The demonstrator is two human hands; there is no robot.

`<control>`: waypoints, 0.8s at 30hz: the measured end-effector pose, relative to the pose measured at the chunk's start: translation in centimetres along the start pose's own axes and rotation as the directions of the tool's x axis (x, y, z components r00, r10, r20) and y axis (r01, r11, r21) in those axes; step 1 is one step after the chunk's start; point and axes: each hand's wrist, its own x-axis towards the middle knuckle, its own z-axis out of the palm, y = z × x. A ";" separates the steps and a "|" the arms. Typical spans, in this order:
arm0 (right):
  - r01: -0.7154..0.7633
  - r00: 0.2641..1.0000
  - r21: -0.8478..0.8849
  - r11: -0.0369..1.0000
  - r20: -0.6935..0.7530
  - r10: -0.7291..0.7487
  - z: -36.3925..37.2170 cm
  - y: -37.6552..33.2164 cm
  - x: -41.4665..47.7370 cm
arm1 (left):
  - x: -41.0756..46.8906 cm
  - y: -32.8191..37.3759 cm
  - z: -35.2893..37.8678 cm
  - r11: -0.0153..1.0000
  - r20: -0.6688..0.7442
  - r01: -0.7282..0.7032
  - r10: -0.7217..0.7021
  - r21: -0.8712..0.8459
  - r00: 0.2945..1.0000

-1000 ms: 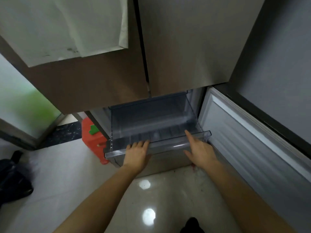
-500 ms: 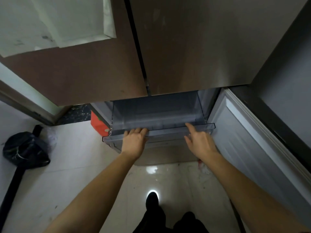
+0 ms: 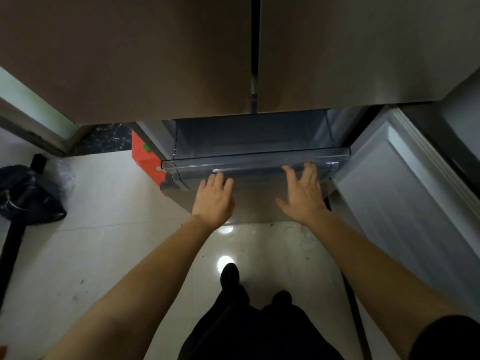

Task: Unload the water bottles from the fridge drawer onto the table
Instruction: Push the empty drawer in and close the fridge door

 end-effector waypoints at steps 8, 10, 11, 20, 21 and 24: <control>-0.004 0.998 -0.072 0.997 0.061 0.009 0.1 -0.7 4.6 | 4.5 -2.8 -0.3 0.998 0.137 0.048 -0.052 0.037 0.989; -0.010 0.995 -0.089 0.996 0.097 0.019 -0.4 -0.6 6.5 | 6.2 -3.6 -0.4 0.998 0.187 0.044 -0.052 0.048 0.981; -0.008 0.995 -0.091 0.996 0.098 0.017 -0.6 -0.6 7.5 | 7.0 -4.1 -0.4 0.997 0.217 0.046 -0.057 0.056 0.975; -0.022 0.997 -0.005 1.000 0.069 0.022 -0.2 -1.0 11.3 | 10.5 -5.3 -0.8 0.995 0.295 0.067 -0.085 0.069 0.952; -0.022 0.998 -0.005 1.000 0.058 0.022 0.0 -0.9 11.2 | 10.4 -5.2 -0.6 0.995 0.287 0.074 -0.089 0.062 0.954; -0.016 1.000 -0.001 1.000 -0.005 0.016 -0.2 -0.6 10.8 | 10.4 -4.9 -0.6 0.995 0.269 0.091 -0.096 0.032 0.958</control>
